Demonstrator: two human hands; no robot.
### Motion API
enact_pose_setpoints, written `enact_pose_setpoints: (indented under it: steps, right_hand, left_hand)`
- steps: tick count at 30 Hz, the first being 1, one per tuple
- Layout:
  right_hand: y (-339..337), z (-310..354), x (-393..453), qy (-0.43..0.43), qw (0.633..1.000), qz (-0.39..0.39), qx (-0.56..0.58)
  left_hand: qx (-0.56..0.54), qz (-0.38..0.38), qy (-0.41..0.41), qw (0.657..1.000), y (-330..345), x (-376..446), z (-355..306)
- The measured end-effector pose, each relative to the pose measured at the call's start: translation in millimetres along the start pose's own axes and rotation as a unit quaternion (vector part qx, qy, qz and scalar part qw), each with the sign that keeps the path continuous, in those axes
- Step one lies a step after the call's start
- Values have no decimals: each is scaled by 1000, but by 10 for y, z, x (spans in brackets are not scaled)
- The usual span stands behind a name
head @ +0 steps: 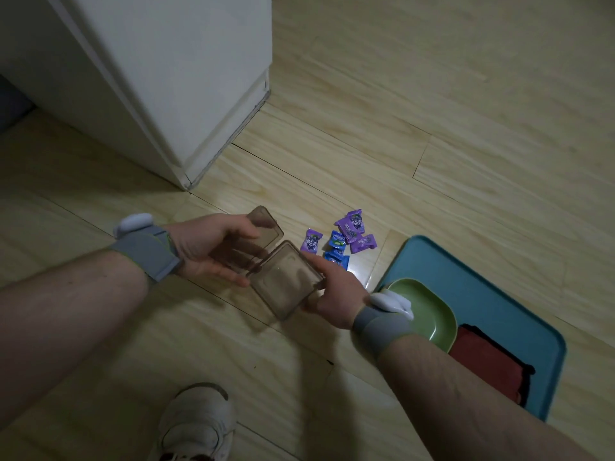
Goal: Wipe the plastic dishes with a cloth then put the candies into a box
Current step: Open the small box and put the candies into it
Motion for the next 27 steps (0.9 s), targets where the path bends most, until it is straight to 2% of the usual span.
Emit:
enact_pose_setpoints:
  steps: [5,7,9,14,16,19,27]
  right_hand:
    - [-155,-264,278,35,992,-69,-99]
    - [-366,-431,467,60,982,-116,-138]
    - [-506,-583,724,70,967,-131,-206]
    - [-409,-889,1150,58,935,4,-351]
    - [-329,-886,1189,16,937,22,-349]
    - [-292,-843,1164,-20,948,2,-317]
    - [-274,-911,971,83,969,-71,-223]
  left_hand:
    - [-18,-83,-36,996,-70,64,39]
    - [-25,-112,-47,992,-71,86,87]
    - [-28,-134,-44,990,-110,133,104]
    - [-22,-151,-33,988,-121,203,60]
    - [-19,-139,-36,989,-84,208,75]
    - [-14,-133,-37,990,-66,218,133]
    - [-23,-163,-40,985,-54,225,328]
Point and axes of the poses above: each hand's wrist, its own x-axis towards the middle knuckle, its own y-axis out of the palm, z = x × y, the point moved 8 cm from there along x, towards the middle knuckle, and after that the axes turned 14 degrees about -z, right-handed, at the moved point
